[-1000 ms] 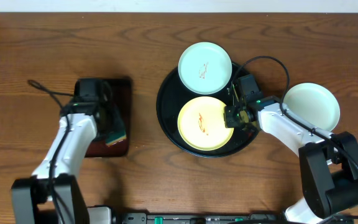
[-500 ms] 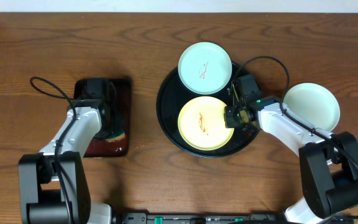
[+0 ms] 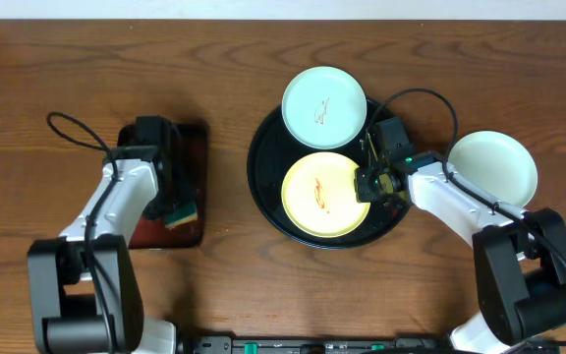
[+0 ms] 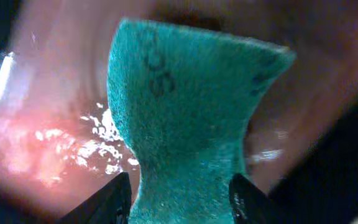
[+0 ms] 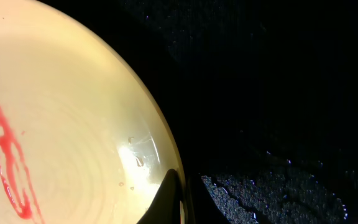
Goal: Clean dirty plates on tray and stack at the side
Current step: 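Grasp the green sponge again with the left gripper, then lift the sponge and move it toward the yellow plate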
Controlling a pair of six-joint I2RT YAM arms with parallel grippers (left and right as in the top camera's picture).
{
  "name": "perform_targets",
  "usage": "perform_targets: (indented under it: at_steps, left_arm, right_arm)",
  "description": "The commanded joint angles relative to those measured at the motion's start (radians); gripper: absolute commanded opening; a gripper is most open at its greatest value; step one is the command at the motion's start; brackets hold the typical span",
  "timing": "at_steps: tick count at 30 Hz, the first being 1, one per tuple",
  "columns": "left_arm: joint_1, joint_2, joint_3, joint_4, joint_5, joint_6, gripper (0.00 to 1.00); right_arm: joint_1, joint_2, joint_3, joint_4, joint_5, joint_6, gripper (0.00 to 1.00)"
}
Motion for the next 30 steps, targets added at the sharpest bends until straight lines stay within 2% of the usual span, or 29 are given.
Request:
perform_targets:
  at_steps: [1, 5, 13, 15, 17, 18, 25, 27, 28, 30]
  left_arm:
    - [0.002, -0.04, 0.03, 0.004, -0.029, 0.05, 0.53]
    - [0.002, -0.013, 0.008, 0.041, -0.095, 0.061, 0.53]
    - [0.002, 0.144, -0.018, 0.113, -0.08, 0.068, 0.51]
    - [0.002, 0.179, -0.018, 0.12, -0.04, 0.089, 0.36]
    - [0.002, 0.191, -0.018, 0.126, -0.001, 0.113, 0.14]
    - [0.002, 0.19, -0.016, 0.126, 0.0, 0.113, 0.08]
    - [0.002, 0.114, 0.047, 0.06, 0.0, 0.124, 0.08]
    - [0.002, 0.079, 0.06, 0.041, 0.0, 0.124, 0.46]
    - [0.002, 0.058, 0.063, 0.03, 0.001, 0.124, 0.57]
    - [0.002, 0.013, 0.063, 0.005, 0.0, 0.124, 0.66]
  right_arm:
    - [-0.003, 0.008, -0.006, -0.018, 0.058, 0.014, 0.01]
    - [-0.003, 0.008, -0.006, -0.018, 0.058, 0.014, 0.01]
    - [-0.003, 0.008, -0.006, -0.022, 0.058, 0.014, 0.01]
    - [-0.003, 0.008, -0.006, -0.025, 0.058, 0.014, 0.01]
    - [-0.003, 0.008, -0.006, -0.028, 0.058, 0.014, 0.01]
    - [-0.003, 0.008, -0.006, -0.029, 0.058, 0.014, 0.01]
    - [-0.003, 0.008, -0.006, -0.035, 0.058, 0.013, 0.01]
    - [-0.003, 0.008, -0.006, -0.036, 0.058, 0.013, 0.01]
    - [-0.003, 0.008, -0.006, -0.036, 0.058, 0.013, 0.01]
    - [-0.003, 0.008, -0.006, -0.036, 0.058, 0.013, 0.01]
